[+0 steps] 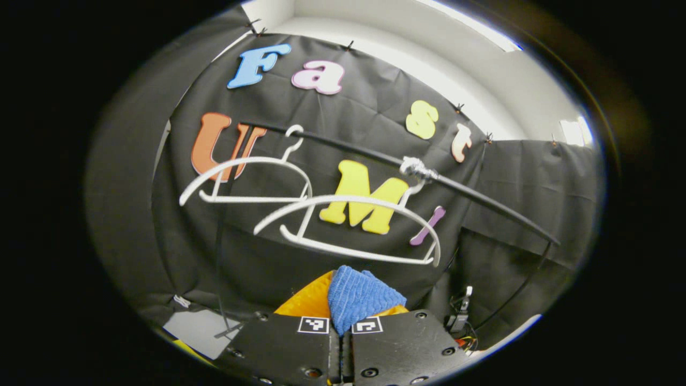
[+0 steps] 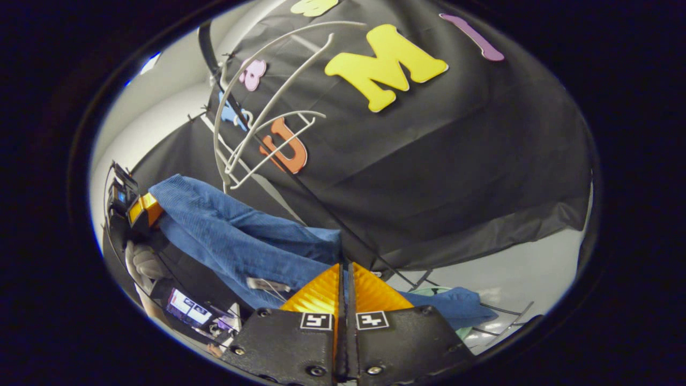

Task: Grasp the clothes on the hanger with both hands and then place them into the laundry hamper below.

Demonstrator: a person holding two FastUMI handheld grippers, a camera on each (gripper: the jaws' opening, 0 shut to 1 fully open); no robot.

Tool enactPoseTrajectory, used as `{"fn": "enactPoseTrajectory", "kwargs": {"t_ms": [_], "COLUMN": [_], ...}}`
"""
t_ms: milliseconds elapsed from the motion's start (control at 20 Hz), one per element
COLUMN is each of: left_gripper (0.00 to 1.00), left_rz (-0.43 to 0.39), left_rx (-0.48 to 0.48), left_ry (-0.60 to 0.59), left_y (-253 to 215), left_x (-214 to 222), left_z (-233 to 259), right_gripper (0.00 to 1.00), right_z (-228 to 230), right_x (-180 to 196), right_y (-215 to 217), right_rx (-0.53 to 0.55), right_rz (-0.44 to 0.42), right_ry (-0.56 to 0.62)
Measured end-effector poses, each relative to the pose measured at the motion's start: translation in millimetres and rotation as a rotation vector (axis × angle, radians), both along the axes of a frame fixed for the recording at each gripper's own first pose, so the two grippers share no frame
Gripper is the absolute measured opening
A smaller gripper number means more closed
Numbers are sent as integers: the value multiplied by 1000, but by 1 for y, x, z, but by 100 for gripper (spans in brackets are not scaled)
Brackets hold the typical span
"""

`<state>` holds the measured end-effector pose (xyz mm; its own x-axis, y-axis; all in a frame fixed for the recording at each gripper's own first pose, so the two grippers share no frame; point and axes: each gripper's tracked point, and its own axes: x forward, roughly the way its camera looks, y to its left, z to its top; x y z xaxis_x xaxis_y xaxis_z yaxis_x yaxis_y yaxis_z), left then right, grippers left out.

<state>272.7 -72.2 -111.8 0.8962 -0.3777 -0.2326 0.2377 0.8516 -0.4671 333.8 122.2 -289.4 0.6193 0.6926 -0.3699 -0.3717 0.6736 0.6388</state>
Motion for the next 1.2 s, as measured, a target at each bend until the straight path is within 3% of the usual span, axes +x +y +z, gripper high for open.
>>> {"fn": "enactPoseTrajectory", "kwargs": {"t_ms": [200,400,500,550,600,850,1050,1200], "left_gripper": [6,7,7,2,7,8,61,99], "left_rz": [-6,-20,-3,8,20,33,20,27], "left_rx": [35,142,177,207,231,321,330,355], "left_ry": [205,372,438,470,510,662,731,727], "left_y": [-16,-30,-33,-32,-29,-27,-20,-19], "left_x": [-10,-26,-31,-34,-39,-59,-75,-71], "left_z": [-108,-208,-241,-252,-261,-317,-337,-332], "right_gripper": [3,4,4,4,4,5,13,43], "right_z": [-31,-63,-77,-84,-90,-115,-137,-140], "right_x": [-11,-21,-25,-25,-27,-37,-40,-41], "right_y": [8,8,1,-2,-6,-22,-31,-31], "right_rx": [-84,-158,-201,-230,-255,-345,-414,-407], "right_rz": [9,10,4,2,6,1,-15,-42], "right_ry": [63,132,156,170,183,246,290,320]}}
